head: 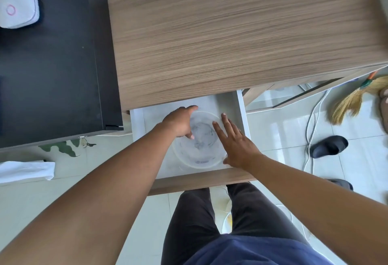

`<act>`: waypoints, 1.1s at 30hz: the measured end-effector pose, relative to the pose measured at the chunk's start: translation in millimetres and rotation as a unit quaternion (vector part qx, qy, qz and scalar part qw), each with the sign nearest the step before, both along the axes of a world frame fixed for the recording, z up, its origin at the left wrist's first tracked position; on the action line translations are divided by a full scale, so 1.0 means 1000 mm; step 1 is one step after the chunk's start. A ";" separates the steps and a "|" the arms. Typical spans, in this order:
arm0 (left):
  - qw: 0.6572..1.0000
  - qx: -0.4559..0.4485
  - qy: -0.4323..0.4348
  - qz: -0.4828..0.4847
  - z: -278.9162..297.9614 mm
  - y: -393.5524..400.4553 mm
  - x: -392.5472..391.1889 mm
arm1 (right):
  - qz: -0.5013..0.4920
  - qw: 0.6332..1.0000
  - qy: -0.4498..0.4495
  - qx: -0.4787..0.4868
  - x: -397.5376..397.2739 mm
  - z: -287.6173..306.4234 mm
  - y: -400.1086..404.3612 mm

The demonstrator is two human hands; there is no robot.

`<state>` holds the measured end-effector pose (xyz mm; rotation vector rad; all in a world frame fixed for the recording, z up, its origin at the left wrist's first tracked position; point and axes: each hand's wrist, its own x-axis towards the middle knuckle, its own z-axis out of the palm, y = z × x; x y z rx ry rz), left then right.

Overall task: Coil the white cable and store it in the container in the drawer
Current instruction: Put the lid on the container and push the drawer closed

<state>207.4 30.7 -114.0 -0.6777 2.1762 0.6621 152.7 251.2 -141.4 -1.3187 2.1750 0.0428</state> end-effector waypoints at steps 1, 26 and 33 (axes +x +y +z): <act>1.000 -0.004 0.003 -0.001 -0.002 0.000 -0.002 | 0.009 1.000 0.005 -0.009 0.001 -0.001 -0.001; 0.994 -0.024 0.065 -0.087 -0.010 0.011 0.067 | 0.074 0.997 0.032 -0.002 -0.003 -0.004 -0.003; 0.979 -0.109 0.130 -0.111 -0.028 0.036 0.109 | 0.081 0.996 0.030 -0.018 -0.002 -0.009 -0.002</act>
